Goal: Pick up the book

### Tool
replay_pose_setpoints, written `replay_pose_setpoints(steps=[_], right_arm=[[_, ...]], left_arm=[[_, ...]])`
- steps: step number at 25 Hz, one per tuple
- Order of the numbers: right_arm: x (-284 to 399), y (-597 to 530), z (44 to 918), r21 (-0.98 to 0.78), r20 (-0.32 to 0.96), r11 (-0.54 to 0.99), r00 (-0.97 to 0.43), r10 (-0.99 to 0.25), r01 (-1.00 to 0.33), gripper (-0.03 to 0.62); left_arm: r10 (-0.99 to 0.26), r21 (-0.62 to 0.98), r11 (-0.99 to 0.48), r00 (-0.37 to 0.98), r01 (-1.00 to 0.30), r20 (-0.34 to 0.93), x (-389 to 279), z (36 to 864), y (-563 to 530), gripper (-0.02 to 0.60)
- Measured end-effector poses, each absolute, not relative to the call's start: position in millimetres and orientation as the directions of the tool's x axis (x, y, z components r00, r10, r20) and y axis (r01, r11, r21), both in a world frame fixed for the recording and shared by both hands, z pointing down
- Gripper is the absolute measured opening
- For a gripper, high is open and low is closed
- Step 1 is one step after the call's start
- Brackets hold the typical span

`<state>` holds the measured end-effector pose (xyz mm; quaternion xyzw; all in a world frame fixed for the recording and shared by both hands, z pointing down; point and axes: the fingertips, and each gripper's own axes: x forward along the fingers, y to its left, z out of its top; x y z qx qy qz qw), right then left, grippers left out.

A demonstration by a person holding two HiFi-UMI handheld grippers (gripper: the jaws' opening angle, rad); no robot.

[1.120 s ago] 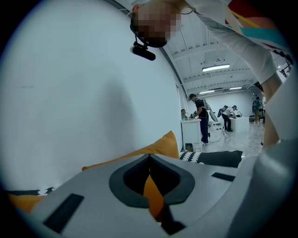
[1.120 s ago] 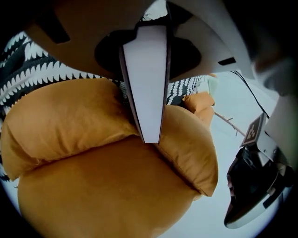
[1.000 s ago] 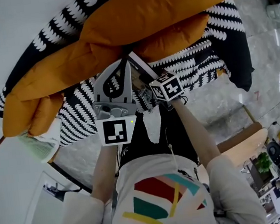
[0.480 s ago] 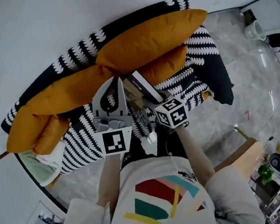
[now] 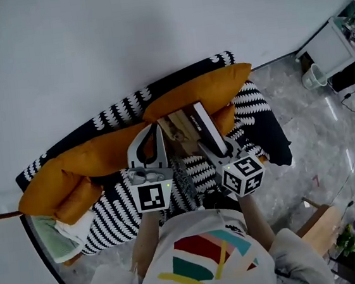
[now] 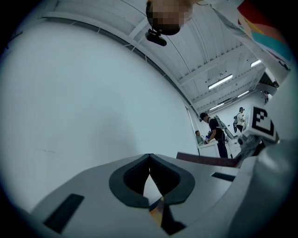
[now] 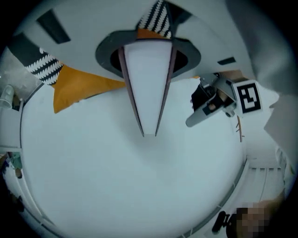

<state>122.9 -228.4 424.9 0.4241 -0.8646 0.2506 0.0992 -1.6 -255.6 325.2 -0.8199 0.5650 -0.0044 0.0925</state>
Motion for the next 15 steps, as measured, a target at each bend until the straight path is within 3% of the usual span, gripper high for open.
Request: replay_pose_setpoints(steps=[7, 15], right_arm=[[129, -229, 315, -0.193, 0.086, 0.569, -0.591, -0.802, -0.799, 0.153], [121, -209, 278, -0.216, -0.007, 0.568, -0.581, -0.814, -0.794, 0.153]], left_arm=[[-0.916, -0.161, -0.328, 0.355, -0.931, -0.187, -3, 281, -244, 0.005], [-0.883, -0.192, -0.390, 0.425, -0.901, -0.198, 16, 270, -232, 0.005]])
